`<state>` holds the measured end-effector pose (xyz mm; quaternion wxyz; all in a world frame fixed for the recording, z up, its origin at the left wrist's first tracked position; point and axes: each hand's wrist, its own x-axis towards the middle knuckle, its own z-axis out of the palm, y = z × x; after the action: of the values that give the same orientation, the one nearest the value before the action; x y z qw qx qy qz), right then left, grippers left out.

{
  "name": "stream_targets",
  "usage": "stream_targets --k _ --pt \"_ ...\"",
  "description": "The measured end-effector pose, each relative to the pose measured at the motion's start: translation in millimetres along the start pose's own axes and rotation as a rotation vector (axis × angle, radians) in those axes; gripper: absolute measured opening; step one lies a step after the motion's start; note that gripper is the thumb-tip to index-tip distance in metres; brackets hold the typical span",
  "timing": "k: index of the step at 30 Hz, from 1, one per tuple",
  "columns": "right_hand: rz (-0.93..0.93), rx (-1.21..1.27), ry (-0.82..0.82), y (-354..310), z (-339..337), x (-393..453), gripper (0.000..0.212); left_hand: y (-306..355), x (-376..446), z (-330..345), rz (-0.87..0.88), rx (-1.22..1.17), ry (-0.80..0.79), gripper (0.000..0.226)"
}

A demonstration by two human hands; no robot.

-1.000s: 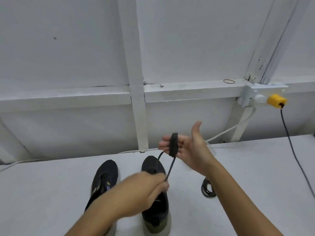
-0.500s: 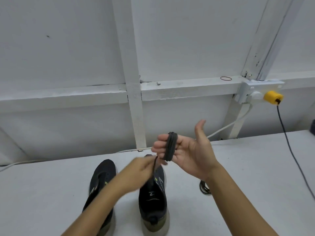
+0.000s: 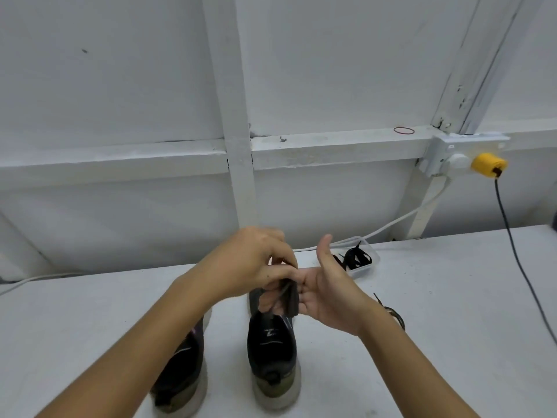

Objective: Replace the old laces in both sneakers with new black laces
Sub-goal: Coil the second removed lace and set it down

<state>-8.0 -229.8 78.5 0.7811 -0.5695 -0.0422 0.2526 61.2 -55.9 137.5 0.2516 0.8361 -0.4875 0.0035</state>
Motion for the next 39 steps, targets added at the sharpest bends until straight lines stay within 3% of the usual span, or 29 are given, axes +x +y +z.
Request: stream_targets --k 3,8,10,13,18,26,29,31,35,39 --pt "0.001 0.059 -0.04 -0.1 -1.1 -8.1 0.114 -6.0 1.0 8.9 -0.162 -0.287 0.024 0.003" --pt "-0.072 -0.067 -0.089 17.7 -11.0 -18.3 0.04 -1.9 -15.0 33.0 -0.395 -0.706 -0.023 0.011" --pt "-0.062 -0.074 -0.098 26.7 -14.0 -20.4 0.022 2.4 -21.1 46.1 -0.481 -0.851 -0.021 0.017" --pt "-0.022 -0.033 -0.073 36.5 -18.1 -26.9 0.019 7.4 -28.6 67.5 -0.576 -1.016 -0.042 0.021" --pt "0.048 0.025 -0.008 50.1 -30.8 -46.4 0.02 24.5 -32.9 100.4 -0.68 -1.051 -0.033 0.017" --pt "0.194 0.201 0.254 89.2 -54.5 -72.8 0.012 59.9 -29.0 159.2 -0.788 -1.138 0.002 0.019" --pt "0.209 0.327 0.33 102.5 -60.3 -80.8 0.011 65.7 -30.4 185.6 -0.773 -0.986 -0.005 0.027" --pt "0.207 0.384 0.376 107.5 -62.1 -85.5 0.014 67.0 -30.1 198.9 -0.777 -0.901 0.041 0.02" --pt "0.226 0.388 0.481 118.5 -66.3 -81.8 0.017 66.8 -31.3 221.4 -0.862 -1.093 0.147 0.02" --pt "0.233 0.329 0.583 126.1 -75.2 -65.0 0.031 58.0 -18.9 239.7 -0.955 -1.125 0.262 0.017"
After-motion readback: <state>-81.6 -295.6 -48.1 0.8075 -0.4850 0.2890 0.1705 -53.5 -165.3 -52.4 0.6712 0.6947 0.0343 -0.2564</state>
